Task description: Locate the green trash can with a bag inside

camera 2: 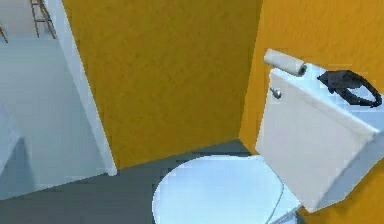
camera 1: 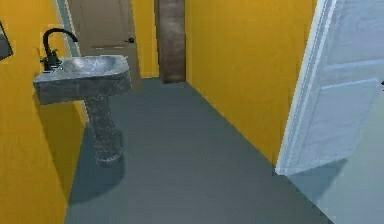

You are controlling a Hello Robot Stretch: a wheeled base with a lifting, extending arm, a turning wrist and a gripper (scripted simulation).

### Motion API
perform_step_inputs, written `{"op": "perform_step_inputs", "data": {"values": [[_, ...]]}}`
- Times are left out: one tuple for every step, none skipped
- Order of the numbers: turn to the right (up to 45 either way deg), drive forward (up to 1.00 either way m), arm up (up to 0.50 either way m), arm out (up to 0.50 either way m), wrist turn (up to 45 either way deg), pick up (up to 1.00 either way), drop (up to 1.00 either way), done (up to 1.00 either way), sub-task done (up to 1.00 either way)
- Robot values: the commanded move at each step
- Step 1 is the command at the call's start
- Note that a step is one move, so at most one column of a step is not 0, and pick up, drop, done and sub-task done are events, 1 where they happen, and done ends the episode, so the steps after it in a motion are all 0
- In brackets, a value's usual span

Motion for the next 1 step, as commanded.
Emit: {"op": "perform_step_inputs", "data": {"values": [[0.0, 1.0, 0.0, 0.0, 0.0, 0.0, 0.0, 0.0, 0.0]]}}
